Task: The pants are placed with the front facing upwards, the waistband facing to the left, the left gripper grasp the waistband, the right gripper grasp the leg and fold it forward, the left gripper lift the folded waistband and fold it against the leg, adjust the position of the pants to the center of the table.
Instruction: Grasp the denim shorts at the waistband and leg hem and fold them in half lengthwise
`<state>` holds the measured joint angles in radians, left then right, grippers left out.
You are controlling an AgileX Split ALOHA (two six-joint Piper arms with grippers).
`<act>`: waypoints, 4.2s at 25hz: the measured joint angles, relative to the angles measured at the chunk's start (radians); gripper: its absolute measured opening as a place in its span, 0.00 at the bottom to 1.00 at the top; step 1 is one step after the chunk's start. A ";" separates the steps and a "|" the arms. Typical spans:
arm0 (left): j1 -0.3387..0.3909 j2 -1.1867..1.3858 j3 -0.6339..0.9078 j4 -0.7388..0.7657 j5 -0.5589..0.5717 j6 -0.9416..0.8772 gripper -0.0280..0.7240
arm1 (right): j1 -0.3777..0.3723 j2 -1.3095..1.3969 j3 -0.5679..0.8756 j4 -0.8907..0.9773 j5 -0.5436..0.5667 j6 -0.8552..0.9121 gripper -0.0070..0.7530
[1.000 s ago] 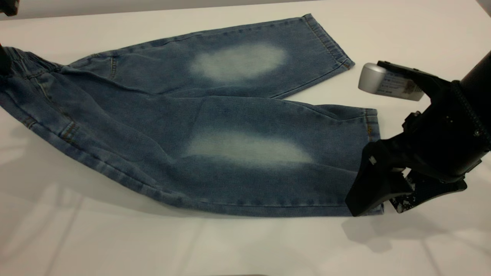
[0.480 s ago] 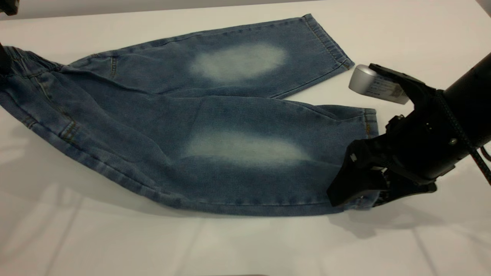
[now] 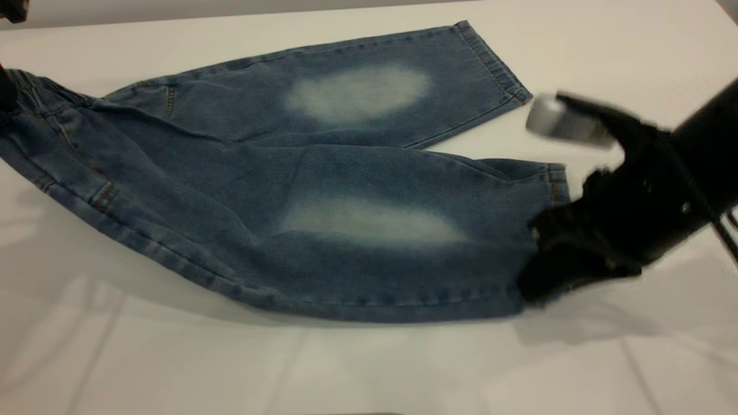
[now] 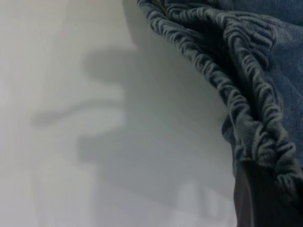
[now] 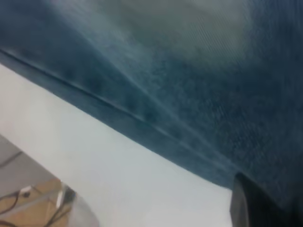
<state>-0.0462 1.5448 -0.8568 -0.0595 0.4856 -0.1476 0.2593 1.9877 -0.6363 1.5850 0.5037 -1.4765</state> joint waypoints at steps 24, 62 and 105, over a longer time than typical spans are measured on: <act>0.000 0.000 0.001 -0.004 -0.265 0.000 0.12 | 0.000 -0.150 -0.435 -0.452 -0.107 0.435 0.05; 0.000 0.417 0.001 -0.496 -1.008 -0.325 0.12 | -0.015 0.304 -0.962 -0.392 -0.325 0.399 0.05; 0.009 0.427 -0.090 0.456 -1.101 -0.724 0.81 | -0.019 0.242 -0.995 -0.356 0.026 0.357 0.75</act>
<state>-0.0371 1.9722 -0.9464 0.3965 -0.6159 -0.8720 0.2398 2.2297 -1.6313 1.2292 0.5295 -1.1197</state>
